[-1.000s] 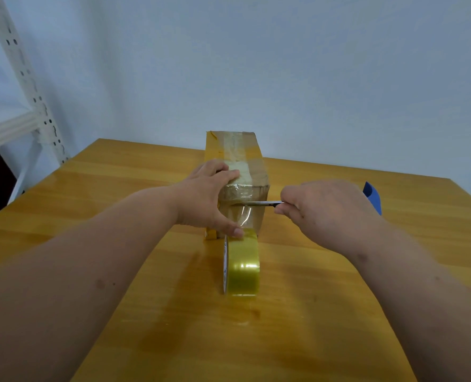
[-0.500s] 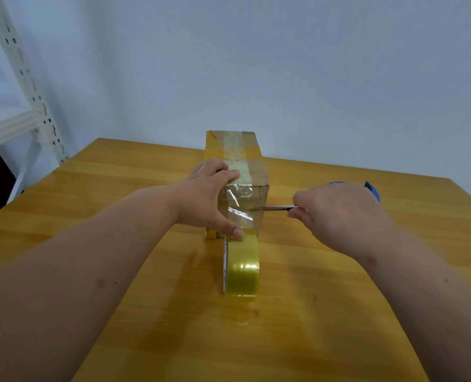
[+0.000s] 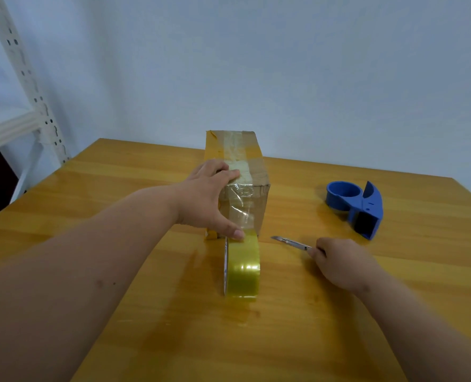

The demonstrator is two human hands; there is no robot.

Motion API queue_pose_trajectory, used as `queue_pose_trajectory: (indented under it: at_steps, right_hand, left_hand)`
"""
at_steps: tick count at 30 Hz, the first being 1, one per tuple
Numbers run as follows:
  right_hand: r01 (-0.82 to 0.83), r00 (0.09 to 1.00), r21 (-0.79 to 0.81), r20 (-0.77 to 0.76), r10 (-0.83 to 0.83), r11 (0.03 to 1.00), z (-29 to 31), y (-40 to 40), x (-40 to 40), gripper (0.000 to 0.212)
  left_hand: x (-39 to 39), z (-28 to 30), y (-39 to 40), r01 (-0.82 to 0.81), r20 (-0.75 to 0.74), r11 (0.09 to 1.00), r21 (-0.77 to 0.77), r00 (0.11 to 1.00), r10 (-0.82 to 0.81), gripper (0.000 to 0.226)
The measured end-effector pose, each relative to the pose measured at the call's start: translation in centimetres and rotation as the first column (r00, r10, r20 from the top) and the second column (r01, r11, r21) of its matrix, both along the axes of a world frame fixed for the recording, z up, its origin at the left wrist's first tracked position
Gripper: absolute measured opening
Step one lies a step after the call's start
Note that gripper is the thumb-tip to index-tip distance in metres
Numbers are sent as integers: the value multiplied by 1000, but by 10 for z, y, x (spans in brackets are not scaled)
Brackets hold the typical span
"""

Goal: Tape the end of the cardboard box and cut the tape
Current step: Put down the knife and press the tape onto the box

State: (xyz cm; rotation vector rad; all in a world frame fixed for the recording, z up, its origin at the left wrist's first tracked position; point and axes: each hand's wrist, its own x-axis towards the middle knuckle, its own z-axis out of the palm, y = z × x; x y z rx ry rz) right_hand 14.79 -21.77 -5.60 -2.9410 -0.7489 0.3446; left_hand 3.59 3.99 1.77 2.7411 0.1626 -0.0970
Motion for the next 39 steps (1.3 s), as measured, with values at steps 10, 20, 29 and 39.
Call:
queue_pose_trajectory:
  at_steps: [10, 20, 29, 39]
  right_hand:
    - [-89, 945, 269, 326, -3, 959, 21, 24, -8, 41]
    - [-286, 953, 530, 247, 177, 798, 52, 94, -33, 84]
    - [-243, 969, 626, 192, 155, 741, 43, 94, -23, 58]
    - [-259, 950, 591, 297, 93, 764, 41, 113, -9, 45]
  left_hand:
    - [1, 1, 1, 2, -27, 1000, 6, 1000, -1, 129]
    - [1, 0, 1, -13, -40, 998, 55, 999, 15, 132]
    - [6, -1, 6, -42, 73, 997, -68, 996, 47, 85]
    - [17, -23, 4, -184, 458, 981, -65, 868, 193, 42]
